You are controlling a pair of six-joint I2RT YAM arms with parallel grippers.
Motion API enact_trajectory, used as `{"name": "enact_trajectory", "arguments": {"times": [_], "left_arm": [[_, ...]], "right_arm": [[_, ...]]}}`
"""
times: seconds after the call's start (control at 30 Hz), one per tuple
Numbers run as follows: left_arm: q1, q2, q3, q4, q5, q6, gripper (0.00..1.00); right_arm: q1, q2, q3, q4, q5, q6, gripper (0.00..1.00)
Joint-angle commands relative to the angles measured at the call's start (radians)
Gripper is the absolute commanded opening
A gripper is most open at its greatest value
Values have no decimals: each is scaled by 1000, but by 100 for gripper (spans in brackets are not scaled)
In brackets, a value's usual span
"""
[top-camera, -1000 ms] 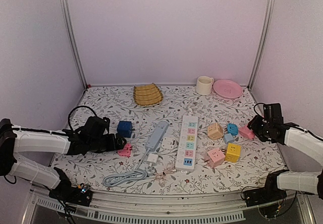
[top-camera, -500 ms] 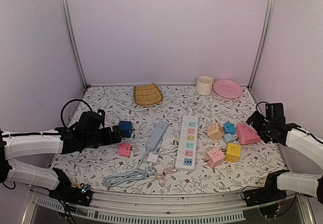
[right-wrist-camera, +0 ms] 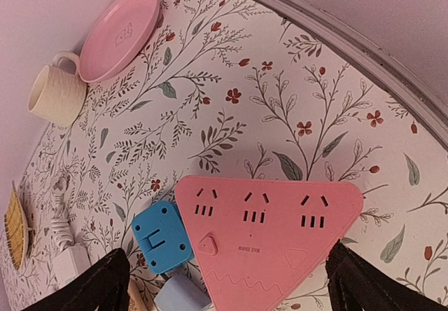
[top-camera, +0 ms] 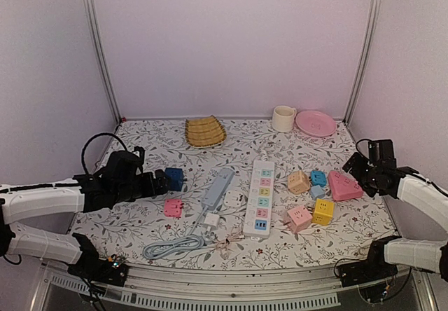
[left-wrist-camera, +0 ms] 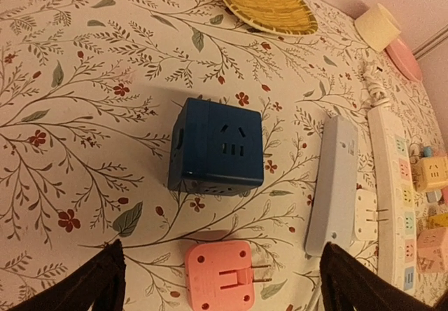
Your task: Pull the plug off the socket
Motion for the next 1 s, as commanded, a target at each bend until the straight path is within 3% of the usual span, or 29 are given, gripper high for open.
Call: {"name": "enact_trajectory", "arguments": {"times": [0.0,0.4,0.7,0.77,0.97], "left_arm": [[9,-5,34,22,-13,30,97],[57,-1,65,82,-29,81,97],[127,7,93,131,-44,156,97],[143,15,101,143,-45,177,97],[203,33,114,165,-52,209,97]], "right_arm": [[-8,9,43,-16,1,-35,99],[-6,36,48,71,-112,-129,99],[-4,115,100,203,-35,-220,99],[-5,129,90,298,-13,-268,99],[-5,119,-114,815,85,-492,99]]}}
